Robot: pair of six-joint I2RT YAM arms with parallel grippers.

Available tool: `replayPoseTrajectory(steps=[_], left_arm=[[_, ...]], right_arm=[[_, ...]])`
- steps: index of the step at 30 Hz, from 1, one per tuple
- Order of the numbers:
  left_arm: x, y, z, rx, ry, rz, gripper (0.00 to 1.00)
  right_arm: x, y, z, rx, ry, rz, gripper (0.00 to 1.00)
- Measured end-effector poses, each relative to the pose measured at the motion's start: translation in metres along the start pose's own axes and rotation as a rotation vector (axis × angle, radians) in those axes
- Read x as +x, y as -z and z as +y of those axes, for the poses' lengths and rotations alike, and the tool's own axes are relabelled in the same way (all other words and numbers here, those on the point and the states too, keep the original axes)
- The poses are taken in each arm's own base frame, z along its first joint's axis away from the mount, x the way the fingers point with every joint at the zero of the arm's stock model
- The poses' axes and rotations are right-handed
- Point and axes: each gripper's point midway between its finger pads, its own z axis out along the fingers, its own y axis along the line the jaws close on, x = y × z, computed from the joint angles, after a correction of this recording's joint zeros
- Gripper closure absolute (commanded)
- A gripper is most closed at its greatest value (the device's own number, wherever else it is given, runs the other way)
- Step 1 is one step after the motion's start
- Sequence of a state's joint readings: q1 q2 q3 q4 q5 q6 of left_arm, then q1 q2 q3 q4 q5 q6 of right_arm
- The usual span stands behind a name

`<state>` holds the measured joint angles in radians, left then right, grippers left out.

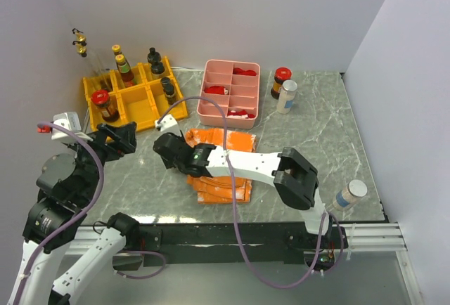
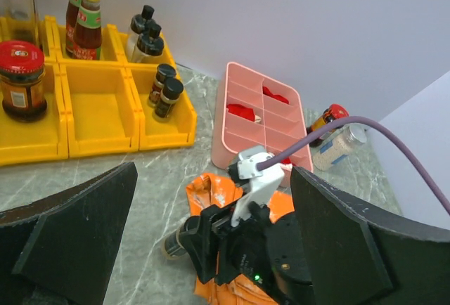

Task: Organize the condiment bottles
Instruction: Place the bottle at the center of the board, then pick up the bottle from the center of the board.

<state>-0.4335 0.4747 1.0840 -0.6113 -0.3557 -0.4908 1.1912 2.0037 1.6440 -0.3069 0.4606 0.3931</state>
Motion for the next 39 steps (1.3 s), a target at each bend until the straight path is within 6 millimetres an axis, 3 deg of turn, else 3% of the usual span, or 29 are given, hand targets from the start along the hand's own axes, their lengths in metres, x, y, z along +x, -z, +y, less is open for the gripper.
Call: replayPoseTrajectory(steps=[3,8,12,13,16,20,23,24,29,32,34,37,39], left_arm=[[0.003,0.0,0.001,-0.003,0.002,0.006,0.03],[0.005,-0.001,0.002,-0.004,0.003,0.008,0.04],[0.011,-0.004,0.004,-0.014,0.003,0.02,0.04],[0.014,-0.005,0.005,-0.019,0.0,0.026,0.04],[0.018,-0.009,0.007,-0.032,-0.008,0.041,0.04],[0.023,-0.015,0.007,-0.044,-0.017,0.059,0.04],[0.027,-0.021,0.009,-0.063,-0.028,0.075,0.03],[0.029,-0.023,0.01,-0.07,-0.032,0.081,0.04],[0.052,-0.043,0.012,-0.107,-0.055,0.165,0.03],[0.079,-0.057,0.016,-0.138,-0.081,0.253,0.04],[0.107,-0.068,0.022,-0.168,-0.11,0.344,0.02],[0.154,-0.077,0.036,-0.229,-0.145,0.502,0.0],[0.181,-0.078,0.047,-0.268,-0.169,0.586,0.07]], right_arm=[[0.012,-0.008,0.001,0.02,0.028,0.011,0.67],[0.025,-0.013,0.004,0.036,0.058,0.001,0.46],[0.028,-0.011,0.009,0.036,0.068,-0.004,0.37],[0.028,-0.011,0.011,0.032,0.072,-0.008,0.29],[0.028,-0.01,0.014,0.025,0.074,-0.013,0.19],[0.028,-0.005,0.01,0.027,0.072,-0.009,0.17],[0.028,0.015,0.001,0.022,0.067,-0.006,0.16],[0.026,0.023,-0.003,0.02,0.062,-0.01,0.01],[0.006,0.088,-0.038,-0.009,-0.013,-0.093,0.0],[-0.003,0.124,-0.06,-0.019,-0.062,-0.157,0.0],[-0.004,0.142,-0.073,-0.022,-0.092,-0.194,0.0],[0.009,0.155,-0.093,-0.01,-0.116,-0.217,0.0],[0.029,0.159,-0.109,0.014,-0.114,-0.206,0.0]])
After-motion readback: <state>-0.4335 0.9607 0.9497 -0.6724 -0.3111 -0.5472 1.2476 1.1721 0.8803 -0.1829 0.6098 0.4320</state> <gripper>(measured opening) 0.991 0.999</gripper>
